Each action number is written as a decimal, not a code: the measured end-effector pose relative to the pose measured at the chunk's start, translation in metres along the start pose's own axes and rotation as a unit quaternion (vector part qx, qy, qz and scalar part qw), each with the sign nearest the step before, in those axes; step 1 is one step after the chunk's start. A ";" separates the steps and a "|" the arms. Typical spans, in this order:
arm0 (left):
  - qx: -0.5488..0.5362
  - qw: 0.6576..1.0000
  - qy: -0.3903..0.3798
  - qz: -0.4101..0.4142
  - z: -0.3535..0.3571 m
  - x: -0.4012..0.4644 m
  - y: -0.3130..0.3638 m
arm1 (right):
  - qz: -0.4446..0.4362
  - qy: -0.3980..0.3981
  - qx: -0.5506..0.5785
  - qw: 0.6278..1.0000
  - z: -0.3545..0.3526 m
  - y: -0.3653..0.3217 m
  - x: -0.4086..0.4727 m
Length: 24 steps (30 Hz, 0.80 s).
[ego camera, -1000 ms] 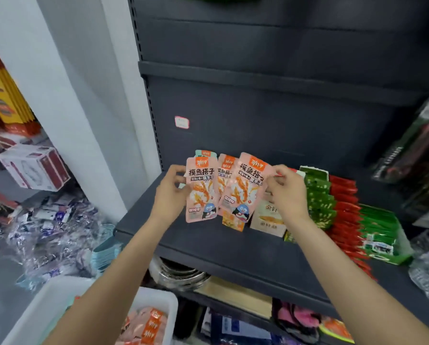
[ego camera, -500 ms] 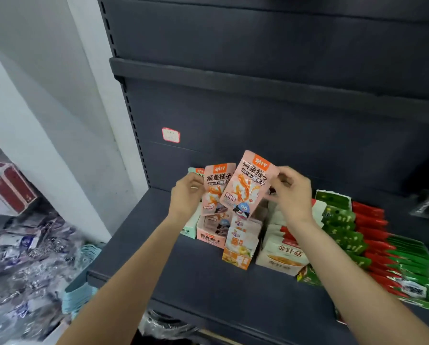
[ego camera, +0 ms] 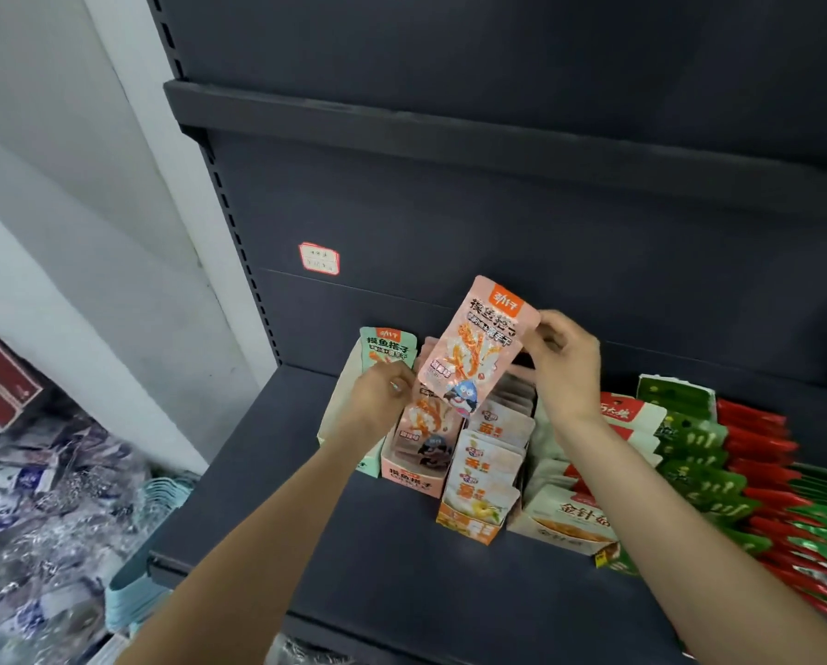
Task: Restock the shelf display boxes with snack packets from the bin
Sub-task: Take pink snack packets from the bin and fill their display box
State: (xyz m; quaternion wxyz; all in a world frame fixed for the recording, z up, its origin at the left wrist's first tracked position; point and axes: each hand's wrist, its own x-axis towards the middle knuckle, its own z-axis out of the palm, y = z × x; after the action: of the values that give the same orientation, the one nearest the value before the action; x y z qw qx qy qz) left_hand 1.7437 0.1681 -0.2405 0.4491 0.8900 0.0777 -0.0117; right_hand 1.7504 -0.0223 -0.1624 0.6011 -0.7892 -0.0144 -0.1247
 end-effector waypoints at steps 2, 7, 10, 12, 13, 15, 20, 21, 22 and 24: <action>0.029 0.999 0.013 0.009 0.002 0.003 -0.002 | -0.009 -0.001 -0.014 1.000 0.005 0.001 0.002; 0.041 0.999 0.012 0.022 0.000 0.007 -0.007 | 0.023 -0.022 -0.009 0.999 0.014 0.009 0.005; 0.011 1.000 0.016 0.024 -0.002 0.006 -0.006 | 0.033 -0.032 -0.036 0.998 0.018 0.016 0.007; -0.039 0.998 0.030 0.031 -0.007 0.004 -0.004 | 0.039 -0.047 -0.043 0.997 0.021 0.020 0.007; -0.064 0.996 0.038 0.040 -0.011 0.003 -0.003 | 0.041 -0.054 -0.046 0.997 0.022 0.021 0.008; -0.096 0.992 0.034 0.069 -0.019 -0.002 0.003 | 0.040 -0.065 -0.049 0.996 0.025 0.021 0.010; -0.134 0.981 0.057 0.130 -0.034 -0.006 0.026 | 0.016 -0.099 -0.024 0.995 0.029 0.015 0.009; -0.138 0.980 0.068 0.128 -0.036 -0.005 0.029 | 0.014 -0.111 -0.030 0.993 0.028 0.014 0.007; -0.135 0.980 0.072 0.128 -0.037 -0.004 0.031 | 0.015 -0.124 -0.032 0.992 0.028 0.014 0.006; -0.117 0.982 0.060 0.136 -0.039 -0.002 0.034 | 0.016 -0.142 -0.037 0.989 0.027 0.014 0.003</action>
State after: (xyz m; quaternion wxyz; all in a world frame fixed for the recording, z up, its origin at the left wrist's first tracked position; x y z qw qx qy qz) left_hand 1.7450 0.1793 -0.1902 0.5416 0.8329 -0.0165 0.1121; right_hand 1.7603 -0.0006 -0.1817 0.5653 -0.8208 -0.0823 -0.0027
